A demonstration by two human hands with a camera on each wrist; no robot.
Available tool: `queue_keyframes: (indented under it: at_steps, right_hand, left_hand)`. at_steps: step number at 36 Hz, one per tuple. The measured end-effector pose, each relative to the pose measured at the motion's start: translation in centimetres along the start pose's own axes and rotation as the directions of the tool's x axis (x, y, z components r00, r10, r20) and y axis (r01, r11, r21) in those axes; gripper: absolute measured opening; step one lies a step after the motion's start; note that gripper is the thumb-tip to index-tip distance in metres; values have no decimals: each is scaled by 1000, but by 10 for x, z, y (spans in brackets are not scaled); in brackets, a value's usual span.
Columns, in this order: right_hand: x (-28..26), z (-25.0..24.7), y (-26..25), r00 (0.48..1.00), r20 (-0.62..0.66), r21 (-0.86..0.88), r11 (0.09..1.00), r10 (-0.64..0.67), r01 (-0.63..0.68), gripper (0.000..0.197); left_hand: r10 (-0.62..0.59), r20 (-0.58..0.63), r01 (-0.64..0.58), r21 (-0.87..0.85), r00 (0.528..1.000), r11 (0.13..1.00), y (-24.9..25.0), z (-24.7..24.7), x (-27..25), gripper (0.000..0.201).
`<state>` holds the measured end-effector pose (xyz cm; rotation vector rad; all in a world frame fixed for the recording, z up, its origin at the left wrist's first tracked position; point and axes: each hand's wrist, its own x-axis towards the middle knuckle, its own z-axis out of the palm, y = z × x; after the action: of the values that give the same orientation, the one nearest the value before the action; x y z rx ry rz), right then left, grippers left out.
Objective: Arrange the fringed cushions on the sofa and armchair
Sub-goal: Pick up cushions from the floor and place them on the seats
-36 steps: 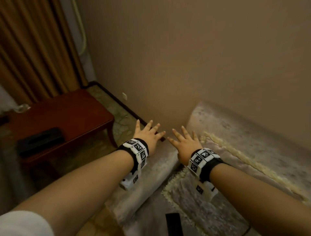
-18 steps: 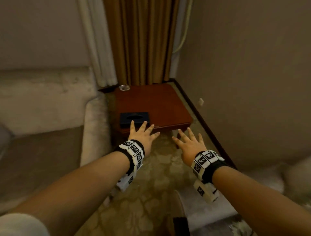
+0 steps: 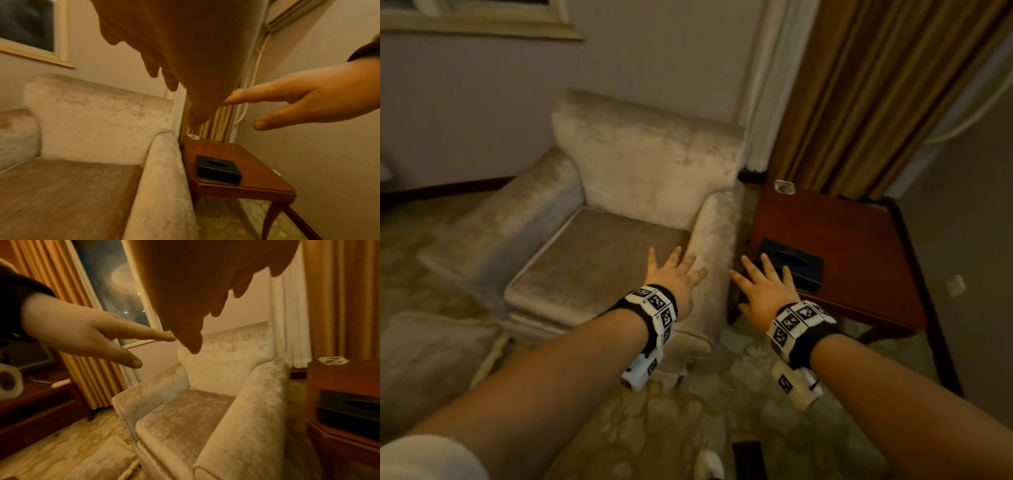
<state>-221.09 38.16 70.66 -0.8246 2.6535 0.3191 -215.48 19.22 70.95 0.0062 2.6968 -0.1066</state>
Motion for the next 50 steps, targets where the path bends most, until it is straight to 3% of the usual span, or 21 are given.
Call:
queue_keyframes:
  at_steps: [8,17,27,38,43,50]
  right_hand:
    - [87,-23,-63,977,21,-82,974,-212,213,65]
    - [189,-73,-140,908,59,-205,885,-416,419,66]
    - [265,-101,-247,742,103,-362,670,-663,648,68]
    - [294,-113,-423,532,186,-408,428,-826,806,66]
    - [311,-116,-508,477,214,-395,371,-853,841,67]
    - [339,-136,-621,443,255,-355,343,-859,870,69]
  left_hand:
    - [-188,108,197,-82,976,977,-81,22,4,80]
    - [-432,195,466,-191,880,864,-175,30,12,77]
    - [-589,279,652,-316,758,689,-251,57,-11,74]
    - [-742,379,828,-350,553,438,-363,119,-91,75]
    - [-762,414,862,-334,498,382,-429,150,-126,76]
    - [-755,474,885,-344,453,315,-528,181,-174,75]
